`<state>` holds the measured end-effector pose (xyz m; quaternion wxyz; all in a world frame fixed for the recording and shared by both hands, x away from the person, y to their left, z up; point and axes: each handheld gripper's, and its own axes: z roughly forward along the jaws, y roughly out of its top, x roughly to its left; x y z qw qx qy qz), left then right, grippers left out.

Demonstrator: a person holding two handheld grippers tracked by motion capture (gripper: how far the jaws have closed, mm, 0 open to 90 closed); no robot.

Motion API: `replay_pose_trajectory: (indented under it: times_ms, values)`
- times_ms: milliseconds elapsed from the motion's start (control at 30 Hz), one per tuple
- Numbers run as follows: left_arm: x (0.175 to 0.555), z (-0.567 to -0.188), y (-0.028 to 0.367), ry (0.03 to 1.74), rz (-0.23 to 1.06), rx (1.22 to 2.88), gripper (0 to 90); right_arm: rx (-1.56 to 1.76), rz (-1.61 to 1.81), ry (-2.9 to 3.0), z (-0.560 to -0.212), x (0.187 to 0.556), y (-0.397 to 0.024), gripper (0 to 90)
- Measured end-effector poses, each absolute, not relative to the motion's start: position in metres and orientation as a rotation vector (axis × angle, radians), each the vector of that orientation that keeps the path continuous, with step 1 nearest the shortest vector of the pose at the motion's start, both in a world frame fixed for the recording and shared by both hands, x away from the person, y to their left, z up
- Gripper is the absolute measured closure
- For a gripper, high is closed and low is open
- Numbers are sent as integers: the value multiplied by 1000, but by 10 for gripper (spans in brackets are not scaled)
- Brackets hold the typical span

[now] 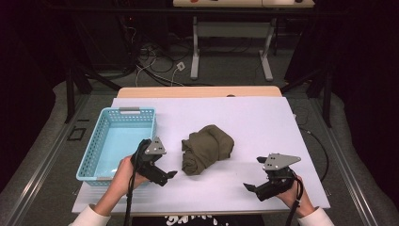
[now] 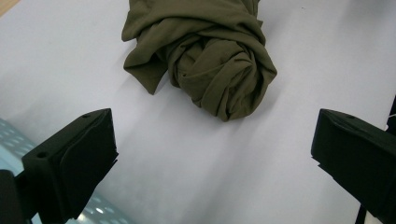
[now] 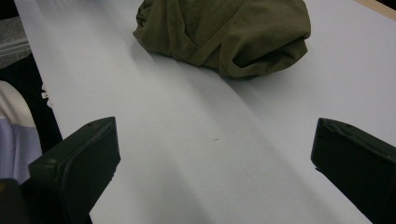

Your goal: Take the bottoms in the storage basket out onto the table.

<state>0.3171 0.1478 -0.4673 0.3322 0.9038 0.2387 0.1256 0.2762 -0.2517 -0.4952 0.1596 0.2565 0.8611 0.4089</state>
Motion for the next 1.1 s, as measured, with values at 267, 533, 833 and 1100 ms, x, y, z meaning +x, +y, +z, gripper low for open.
replay_pose_trajectory:
  times_ms: [267, 533, 833, 1100]
  values:
    - [308, -466, 158, 641, 348, 2343, 0, 734, 1168, 2462, -495, 276, -252, 10]
    - [301, -469, 166, 666, 360, 2328, 0, 734, 1167, 2460, -496, 276, -251, 10]
    - [296, -471, 171, 687, 378, 2311, 0, 736, 1165, 2461, -496, 276, -251, 10]
    - [288, -473, 179, 706, 396, 2294, 0, 733, 1165, 2460, -496, 276, -251, 10]
